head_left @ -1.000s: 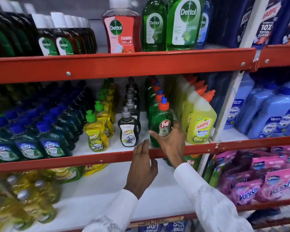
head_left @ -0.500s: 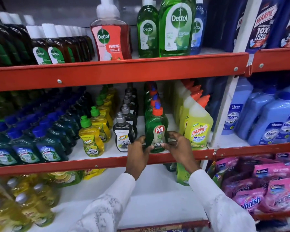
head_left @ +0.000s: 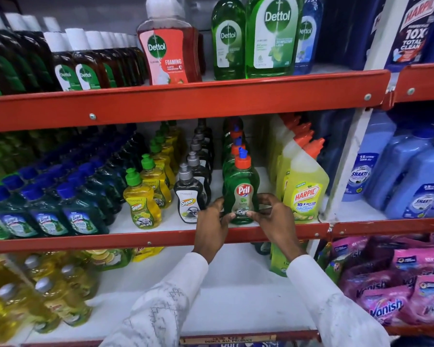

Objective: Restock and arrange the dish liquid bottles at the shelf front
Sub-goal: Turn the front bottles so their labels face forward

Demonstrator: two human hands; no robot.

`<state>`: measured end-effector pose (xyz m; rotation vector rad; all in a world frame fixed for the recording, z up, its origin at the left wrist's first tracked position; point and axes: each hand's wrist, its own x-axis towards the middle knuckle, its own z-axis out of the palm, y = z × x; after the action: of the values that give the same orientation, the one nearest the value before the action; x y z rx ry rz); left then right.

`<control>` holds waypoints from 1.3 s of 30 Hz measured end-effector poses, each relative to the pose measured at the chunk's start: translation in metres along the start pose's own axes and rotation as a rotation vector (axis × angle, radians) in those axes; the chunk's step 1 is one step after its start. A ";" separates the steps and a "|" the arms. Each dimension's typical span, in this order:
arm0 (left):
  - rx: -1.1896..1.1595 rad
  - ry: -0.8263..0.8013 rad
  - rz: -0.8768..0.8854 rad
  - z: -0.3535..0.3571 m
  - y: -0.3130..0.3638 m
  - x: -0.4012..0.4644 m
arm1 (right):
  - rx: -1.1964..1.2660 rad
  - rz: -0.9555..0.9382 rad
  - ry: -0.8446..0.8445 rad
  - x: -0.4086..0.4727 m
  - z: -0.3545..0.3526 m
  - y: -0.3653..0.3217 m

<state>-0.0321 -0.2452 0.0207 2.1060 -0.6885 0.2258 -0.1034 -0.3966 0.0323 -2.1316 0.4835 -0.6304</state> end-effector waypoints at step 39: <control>-0.176 0.119 0.004 -0.084 -0.056 -0.007 | -0.059 -0.097 -0.086 -0.018 0.095 -0.065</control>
<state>0.0009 -0.1499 0.0282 1.9079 -0.6189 0.2804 -0.0542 -0.2909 0.0305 -2.2388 0.3577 -0.5817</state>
